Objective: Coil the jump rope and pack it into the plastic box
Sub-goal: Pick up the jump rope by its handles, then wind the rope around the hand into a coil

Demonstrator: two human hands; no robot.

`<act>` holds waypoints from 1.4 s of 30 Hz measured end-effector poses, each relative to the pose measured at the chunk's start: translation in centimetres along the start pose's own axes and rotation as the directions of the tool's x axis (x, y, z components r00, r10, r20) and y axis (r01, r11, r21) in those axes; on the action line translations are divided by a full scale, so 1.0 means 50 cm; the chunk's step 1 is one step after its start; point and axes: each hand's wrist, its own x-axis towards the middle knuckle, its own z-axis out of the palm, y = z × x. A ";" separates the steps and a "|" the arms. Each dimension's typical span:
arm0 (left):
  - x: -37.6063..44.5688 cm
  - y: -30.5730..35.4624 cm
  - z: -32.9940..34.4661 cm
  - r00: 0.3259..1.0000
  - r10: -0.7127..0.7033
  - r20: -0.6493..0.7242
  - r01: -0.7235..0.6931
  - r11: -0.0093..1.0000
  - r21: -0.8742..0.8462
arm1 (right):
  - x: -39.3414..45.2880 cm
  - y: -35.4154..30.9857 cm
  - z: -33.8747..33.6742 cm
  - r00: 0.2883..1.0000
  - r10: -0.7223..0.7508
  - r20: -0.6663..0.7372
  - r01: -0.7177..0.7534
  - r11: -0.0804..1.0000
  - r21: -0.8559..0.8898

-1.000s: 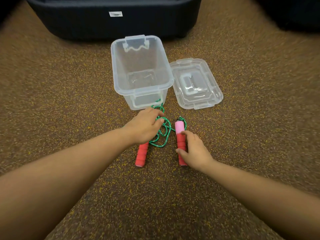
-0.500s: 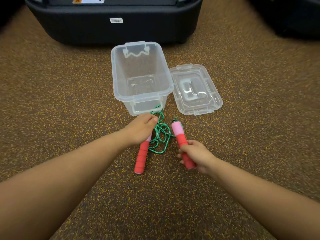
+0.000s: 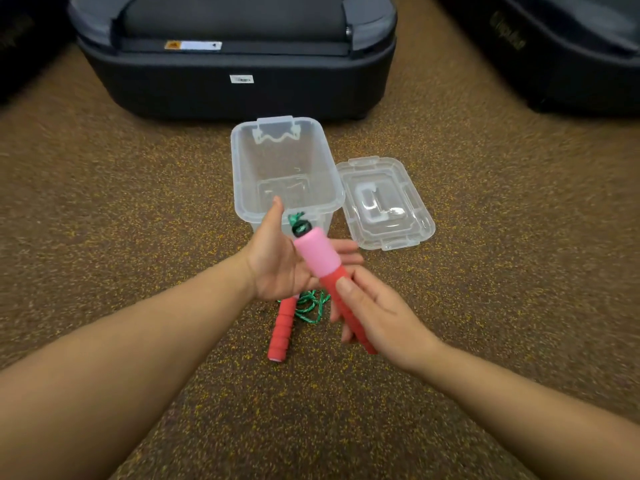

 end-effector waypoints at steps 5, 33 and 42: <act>-0.008 0.026 0.013 0.995 0.097 0.020 -0.097 0.995 -0.031 | -0.027 0.040 0.009 0.999 -0.024 0.035 0.028 0.990 -0.135; -0.022 0.032 0.054 0.956 -0.070 0.286 0.037 0.992 0.118 | 0.018 0.076 -0.058 1.000 -0.007 -0.016 0.000 0.920 -0.391; -0.032 0.029 0.064 0.880 -0.144 0.452 0.096 0.987 0.126 | 0.078 0.004 -0.044 0.981 -0.124 0.148 0.176 0.886 -0.428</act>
